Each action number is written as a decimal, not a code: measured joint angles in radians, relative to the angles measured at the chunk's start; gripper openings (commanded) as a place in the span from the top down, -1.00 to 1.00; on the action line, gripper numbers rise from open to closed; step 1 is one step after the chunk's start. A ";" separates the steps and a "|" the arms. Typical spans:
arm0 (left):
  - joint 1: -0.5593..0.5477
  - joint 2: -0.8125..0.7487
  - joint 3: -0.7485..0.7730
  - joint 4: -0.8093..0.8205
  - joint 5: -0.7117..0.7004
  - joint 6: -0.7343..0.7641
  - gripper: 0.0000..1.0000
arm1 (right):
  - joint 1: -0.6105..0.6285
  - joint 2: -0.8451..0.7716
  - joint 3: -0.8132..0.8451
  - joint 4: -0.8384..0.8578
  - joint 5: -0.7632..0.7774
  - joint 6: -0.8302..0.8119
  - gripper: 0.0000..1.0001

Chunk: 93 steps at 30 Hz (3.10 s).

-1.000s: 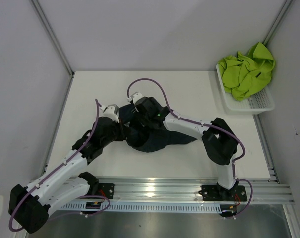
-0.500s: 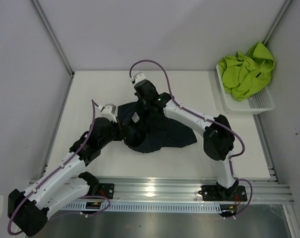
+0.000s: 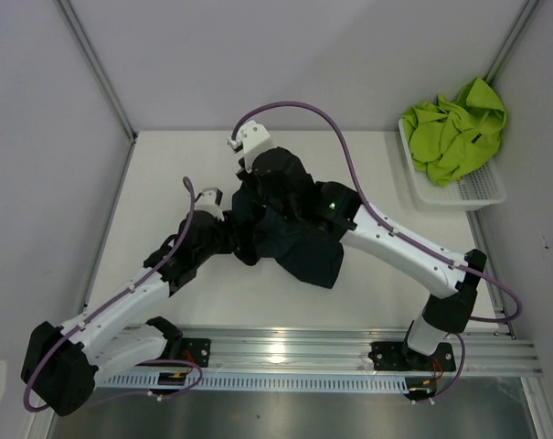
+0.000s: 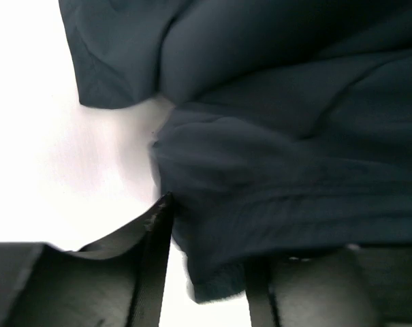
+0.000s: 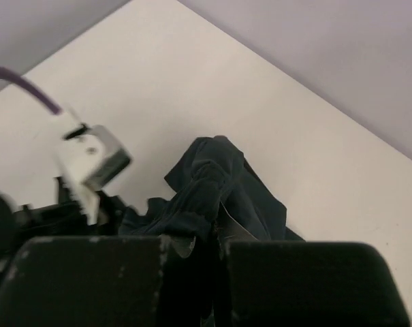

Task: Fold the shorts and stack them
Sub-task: Flatten the shorts out

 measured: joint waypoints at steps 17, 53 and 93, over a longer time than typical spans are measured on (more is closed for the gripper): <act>-0.043 0.108 -0.037 0.074 -0.104 0.023 0.05 | 0.002 -0.025 0.083 -0.129 0.058 0.021 1.00; -0.039 -0.107 0.853 -0.429 -0.218 0.126 0.91 | -0.436 -0.510 -0.092 -0.193 -0.491 0.338 1.00; 0.264 1.135 1.300 -0.212 0.005 0.024 -0.98 | -0.901 0.467 0.090 0.114 -0.705 0.528 -0.76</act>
